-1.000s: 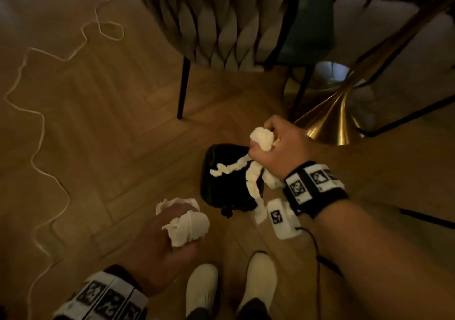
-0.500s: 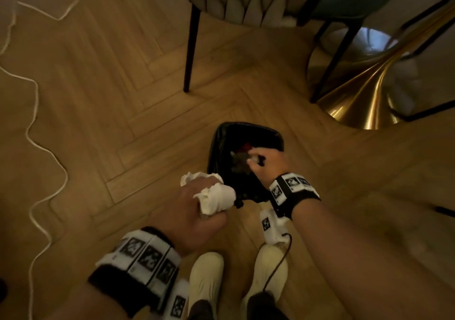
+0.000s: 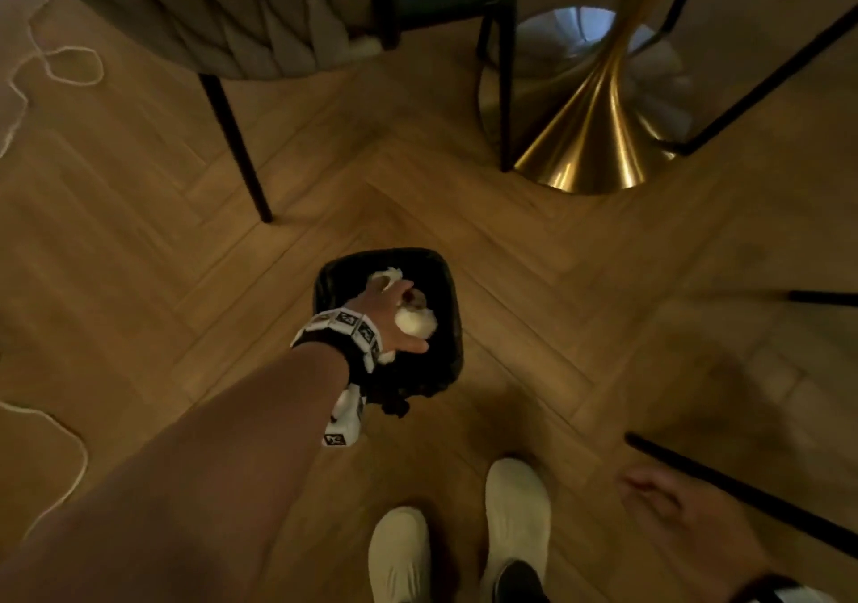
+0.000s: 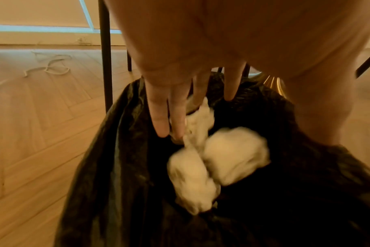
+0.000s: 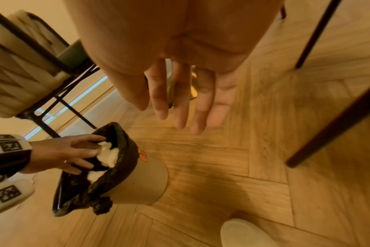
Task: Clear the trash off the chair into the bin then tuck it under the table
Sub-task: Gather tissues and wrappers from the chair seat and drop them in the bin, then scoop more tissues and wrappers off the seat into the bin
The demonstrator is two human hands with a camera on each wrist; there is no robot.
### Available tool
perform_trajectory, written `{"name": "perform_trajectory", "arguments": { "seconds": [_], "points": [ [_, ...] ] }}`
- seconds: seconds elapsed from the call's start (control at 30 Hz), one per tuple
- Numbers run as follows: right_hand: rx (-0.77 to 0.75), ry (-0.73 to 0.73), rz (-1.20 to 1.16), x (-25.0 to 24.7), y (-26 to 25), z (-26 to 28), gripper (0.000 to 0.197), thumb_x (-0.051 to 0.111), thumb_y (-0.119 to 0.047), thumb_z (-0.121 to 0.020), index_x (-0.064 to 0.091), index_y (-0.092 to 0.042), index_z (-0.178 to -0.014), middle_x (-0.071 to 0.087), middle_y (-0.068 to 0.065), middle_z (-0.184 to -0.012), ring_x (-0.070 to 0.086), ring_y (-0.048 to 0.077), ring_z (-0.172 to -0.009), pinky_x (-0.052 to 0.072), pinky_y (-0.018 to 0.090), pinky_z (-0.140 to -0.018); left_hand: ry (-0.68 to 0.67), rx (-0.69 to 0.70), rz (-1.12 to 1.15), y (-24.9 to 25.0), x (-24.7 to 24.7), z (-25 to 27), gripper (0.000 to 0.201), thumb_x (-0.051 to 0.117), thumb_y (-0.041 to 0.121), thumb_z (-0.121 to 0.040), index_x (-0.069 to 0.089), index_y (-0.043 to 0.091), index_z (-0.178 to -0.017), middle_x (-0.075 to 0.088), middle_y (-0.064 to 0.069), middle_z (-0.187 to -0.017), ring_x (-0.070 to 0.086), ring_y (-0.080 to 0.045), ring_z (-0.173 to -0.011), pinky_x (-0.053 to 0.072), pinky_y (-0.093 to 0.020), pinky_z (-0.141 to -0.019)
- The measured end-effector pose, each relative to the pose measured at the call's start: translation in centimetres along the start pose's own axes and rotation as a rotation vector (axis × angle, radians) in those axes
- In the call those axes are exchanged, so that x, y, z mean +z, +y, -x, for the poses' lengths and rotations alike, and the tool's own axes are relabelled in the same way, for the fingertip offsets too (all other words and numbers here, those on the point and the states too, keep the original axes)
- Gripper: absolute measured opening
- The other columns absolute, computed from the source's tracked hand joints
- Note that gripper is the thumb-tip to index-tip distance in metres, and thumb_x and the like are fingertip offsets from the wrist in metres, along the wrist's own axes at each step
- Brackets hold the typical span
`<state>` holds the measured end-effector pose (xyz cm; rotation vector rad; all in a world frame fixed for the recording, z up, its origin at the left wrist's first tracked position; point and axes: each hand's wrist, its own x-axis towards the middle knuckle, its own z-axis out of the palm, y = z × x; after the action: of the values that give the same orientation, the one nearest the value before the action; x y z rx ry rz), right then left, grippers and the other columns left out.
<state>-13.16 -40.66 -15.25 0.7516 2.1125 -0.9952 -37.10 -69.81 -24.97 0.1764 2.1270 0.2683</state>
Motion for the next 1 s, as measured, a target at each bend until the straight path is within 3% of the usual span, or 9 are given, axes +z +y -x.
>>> {"name": "perform_trajectory", "arguments": {
  "seconds": [0.07, 0.13, 0.2, 0.27, 0.37, 0.47, 0.57, 0.67, 1.0],
  "points": [
    [0.025, 0.055, -0.011, 0.2, 1.6, 1.0, 0.039, 0.055, -0.09, -0.041, 0.057, -0.067, -0.072, 0.061, -0.043, -0.073, 0.061, -0.014, -0.07, 0.042, -0.001, -0.067, 0.011, 0.002, -0.049, -0.2, -0.7, 0.9, 0.08, 0.072, 0.049, -0.071, 0.032, 0.027, -0.137, 0.034, -0.006, -0.146, 0.043, -0.03, -0.126, 0.042, -0.045, -0.102],
    [0.084, 0.025, -0.046, -0.1, 1.4, 2.4, 0.015, 0.074, -0.063, -0.061, 0.061, -0.062, -0.069, 0.066, -0.035, -0.071, 0.062, -0.011, -0.074, 0.047, 0.007, -0.068, 0.068, 0.004, -0.022, -0.1, -1.3, 3.0, 0.05, 0.068, 0.043, -0.077, 0.05, 0.027, -0.121, 0.055, -0.006, -0.127, 0.056, -0.027, -0.109, 0.049, -0.042, -0.094],
    [0.091, 0.003, -0.03, -0.7, 1.2, 3.8, 0.031, 0.075, -0.032, -0.075, 0.062, -0.055, -0.058, 0.062, -0.039, -0.068, 0.059, -0.013, -0.08, 0.047, 0.009, -0.069, 0.104, 0.008, 0.049, 0.5, -1.7, 6.4, 0.029, 0.065, 0.037, -0.08, 0.057, 0.027, -0.106, 0.064, -0.003, -0.113, 0.061, -0.023, -0.098, 0.052, -0.038, -0.088],
    [0.103, -0.026, -0.006, -1.9, -0.4, 6.3, 0.038, 0.069, -0.029, -0.081, 0.055, -0.057, -0.06, 0.058, -0.045, -0.066, 0.057, -0.016, -0.08, 0.041, 0.001, -0.07, 0.078, 0.026, 0.089, 1.6, -1.8, 10.9, 0.019, 0.063, 0.029, -0.084, 0.059, 0.024, -0.102, 0.065, -0.003, -0.106, 0.061, -0.021, -0.096, 0.051, -0.032, -0.085],
    [0.14, -0.076, -0.009, -4.5, -2.9, 13.0, 0.027, 0.056, -0.033, -0.089, 0.044, -0.052, -0.073, 0.059, -0.028, -0.075, 0.058, -0.003, -0.085, 0.042, 0.007, -0.081, 0.03, 0.072, 0.113, 4.0, -2.5, 19.4, 0.008, 0.064, 0.029, -0.083, 0.06, 0.029, -0.09, 0.067, 0.003, -0.096, 0.062, -0.013, -0.09, 0.051, -0.028, -0.081],
    [0.13, -0.059, -0.035, -7.7, -4.3, 21.8, 0.024, 0.053, -0.025, -0.089, 0.048, -0.044, -0.074, 0.062, -0.009, -0.088, 0.062, 0.012, -0.088, 0.044, 0.016, -0.074, -0.06, 0.162, 0.11, 7.1, -4.5, 27.7, 0.004, 0.064, 0.029, -0.084, 0.062, 0.032, -0.082, 0.068, 0.009, -0.087, 0.062, -0.004, -0.079, 0.051, -0.024, -0.069],
    [0.16, 0.065, -0.105, -10.9, -4.3, 31.1, 0.013, 0.053, -0.022, -0.091, 0.063, -0.029, -0.092, 0.06, -0.004, -0.088, 0.06, 0.014, -0.082, 0.041, 0.012, -0.064, -0.091, 0.22, 0.066, 10.8, -6.5, 34.1, 0.014, 0.065, 0.022, -0.085, 0.063, 0.034, -0.078, 0.069, 0.003, -0.09, 0.063, -0.013, -0.083, 0.053, -0.04, -0.081],
    [0.243, 0.245, -0.166, -13.1, -1.5, 38.5, 0.014, 0.053, -0.025, -0.09, 0.067, -0.023, -0.094, 0.068, -0.001, -0.092, 0.064, 0.018, -0.088, 0.05, 0.026, -0.076, -0.128, 0.299, 0.005, 15.0, -7.9, 38.6, 0.01, 0.064, 0.023, -0.086, 0.066, 0.032, -0.083, 0.065, 0.006, -0.094, 0.06, -0.017, -0.09, 0.049, -0.042, -0.088],
    [0.498, 0.61, -0.29, -20.2, 12.7, 52.4, 0.011, 0.059, -0.027, -0.089, 0.065, -0.023, -0.081, 0.069, 0.001, -0.08, 0.063, 0.016, -0.071, 0.05, 0.03, -0.069, -0.206, 0.486, -0.113, 29.5, -5.4, 44.8, 0.008, 0.063, 0.015, -0.086, 0.066, 0.023, -0.087, 0.068, 0.002, -0.092, 0.06, -0.01, -0.086, 0.044, -0.027, -0.074]
  ]
}}
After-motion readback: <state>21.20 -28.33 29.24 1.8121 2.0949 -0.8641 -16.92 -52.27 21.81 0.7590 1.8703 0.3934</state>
